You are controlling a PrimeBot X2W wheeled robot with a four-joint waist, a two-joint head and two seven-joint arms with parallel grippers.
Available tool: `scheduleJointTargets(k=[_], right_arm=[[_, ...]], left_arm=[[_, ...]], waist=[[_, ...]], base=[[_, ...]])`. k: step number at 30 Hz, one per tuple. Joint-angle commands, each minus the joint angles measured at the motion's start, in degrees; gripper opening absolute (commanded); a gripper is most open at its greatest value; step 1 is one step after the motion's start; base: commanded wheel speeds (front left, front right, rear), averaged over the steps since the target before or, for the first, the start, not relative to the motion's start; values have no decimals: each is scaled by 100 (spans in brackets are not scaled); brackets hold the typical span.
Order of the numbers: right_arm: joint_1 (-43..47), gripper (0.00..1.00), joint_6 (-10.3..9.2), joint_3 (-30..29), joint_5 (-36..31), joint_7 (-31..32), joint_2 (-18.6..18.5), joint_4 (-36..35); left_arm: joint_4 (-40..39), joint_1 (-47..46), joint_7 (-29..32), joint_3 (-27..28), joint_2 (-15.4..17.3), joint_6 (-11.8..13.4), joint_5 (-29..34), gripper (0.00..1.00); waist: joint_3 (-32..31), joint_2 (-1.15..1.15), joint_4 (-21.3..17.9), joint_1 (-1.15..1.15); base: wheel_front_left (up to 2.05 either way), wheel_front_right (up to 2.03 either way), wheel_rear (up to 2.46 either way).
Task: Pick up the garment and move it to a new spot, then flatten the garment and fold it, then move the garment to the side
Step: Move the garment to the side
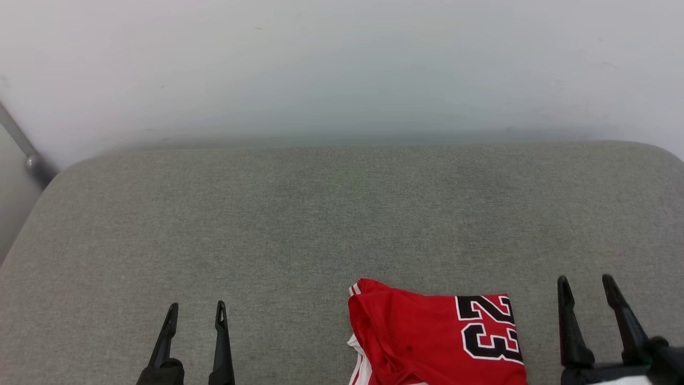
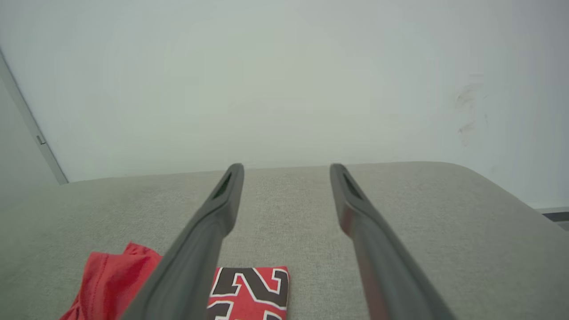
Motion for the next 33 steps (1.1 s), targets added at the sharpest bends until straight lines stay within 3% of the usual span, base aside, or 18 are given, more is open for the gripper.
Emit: scheduleJointTargets(k=[1, 8, 13, 17, 24, 29, 33], right_arm=[[-241, 100, -5, 1, -117, -9, 29, -92], [-1136, 100, -5, 81, -297, -9, -446, -342], [-1965, 100, -5, 333, -193, 450, -1136, -260], [-2333, 100, -5, 768, 113, 1757, -1712, -162], [-2526, 100, -5, 1493, 1559, 4327, -2727, 14], [-2318, 100, -5, 1771, 2757, 5740, -3086, 179], [-2137, 100, -5, 1860, 3380, 6378, -3146, 285]], left_arm=[[-5, 96, -26, 10, -7, 17, 29, 100], [10, 62, -26, 19, -13, 4, 36, 100], [30, 20, -26, 8, -17, -11, 46, 100], [39, 4, -26, 19, -19, -25, 40, 100], [3, -77, -26, 12, -25, -15, 7, 100], [-21, -211, -26, 1, -29, -37, 17, 100], [-40, -374, -26, -11, -31, -58, 42, 100]], waist=[[5, 0, -4, 0], [67, 0, -20, 0], [125, 0, -9, 0], [160, 0, 3, 0], [347, 0, 8, 0], [595, 0, 33, 0], [881, 0, 93, 0]], base=[[0, 0, 0], [0, 0, 0], [0, 0, 0], [0, 0, 0], [0, 0, 0], [0, 0, 0], [0, 0, 0]])
